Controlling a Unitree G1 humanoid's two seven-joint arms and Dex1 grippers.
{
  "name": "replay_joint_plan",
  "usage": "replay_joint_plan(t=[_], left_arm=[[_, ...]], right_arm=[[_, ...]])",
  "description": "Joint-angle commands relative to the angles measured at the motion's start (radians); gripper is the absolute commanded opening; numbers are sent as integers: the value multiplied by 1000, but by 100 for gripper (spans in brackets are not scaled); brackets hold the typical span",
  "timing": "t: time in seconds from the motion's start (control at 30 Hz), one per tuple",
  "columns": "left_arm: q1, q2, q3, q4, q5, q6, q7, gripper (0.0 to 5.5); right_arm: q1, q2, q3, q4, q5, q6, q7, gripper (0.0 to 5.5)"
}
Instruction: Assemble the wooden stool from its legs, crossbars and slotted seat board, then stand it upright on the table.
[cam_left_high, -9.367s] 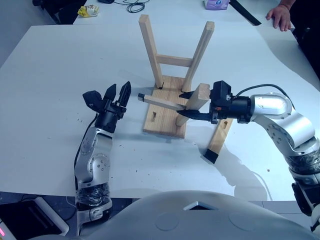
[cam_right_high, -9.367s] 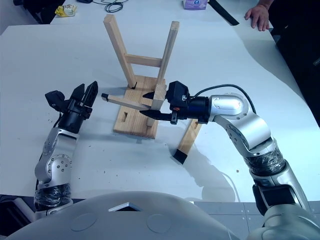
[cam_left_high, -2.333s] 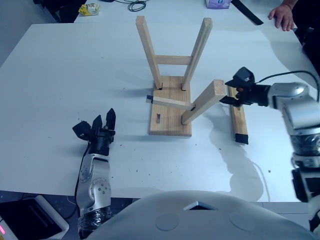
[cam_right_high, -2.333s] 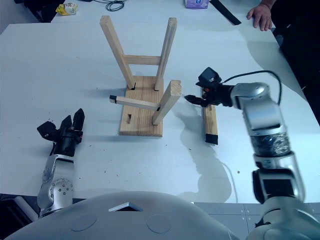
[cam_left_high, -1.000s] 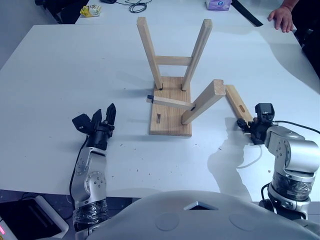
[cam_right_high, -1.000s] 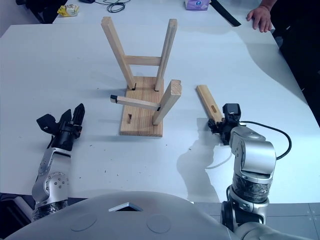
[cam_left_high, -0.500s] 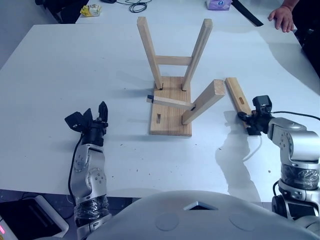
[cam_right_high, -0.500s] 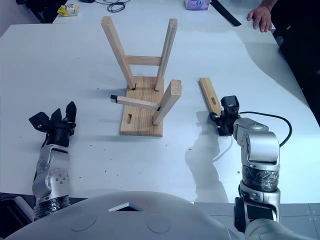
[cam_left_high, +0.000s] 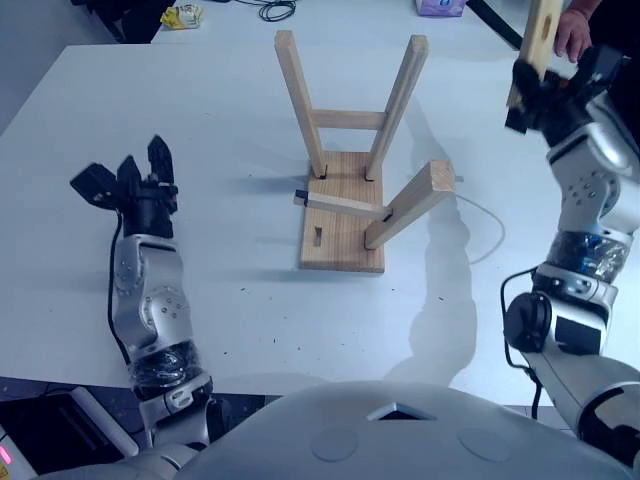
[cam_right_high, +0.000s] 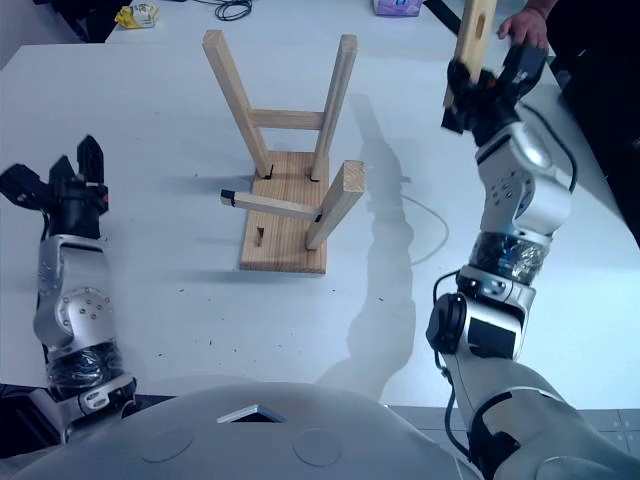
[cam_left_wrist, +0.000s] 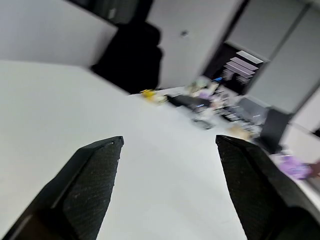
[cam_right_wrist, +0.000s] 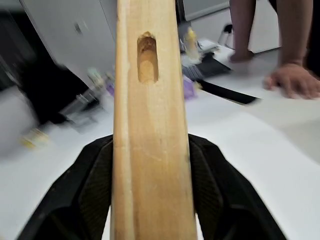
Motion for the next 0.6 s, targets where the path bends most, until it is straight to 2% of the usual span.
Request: replay_joint_plan(t=[0.03,0.27,0.4,0.6], left_arm=[[-77,70,-20,-74,-140,99,-87,343],[-333,216,-16,-55,-528,320,-204,343],[-468,272,-79,12,-607,419,-302,343],[-541,339,-175,81,-643,570,-473,343]], right_arm=[[-81,-13,-24,-74,220,83,115,207],[-115,-27,58,-257,547,283,221,207],[-69,-57,141,-335,634,349,278,207],[-1,-123,280,-381,634,363,437,207]])
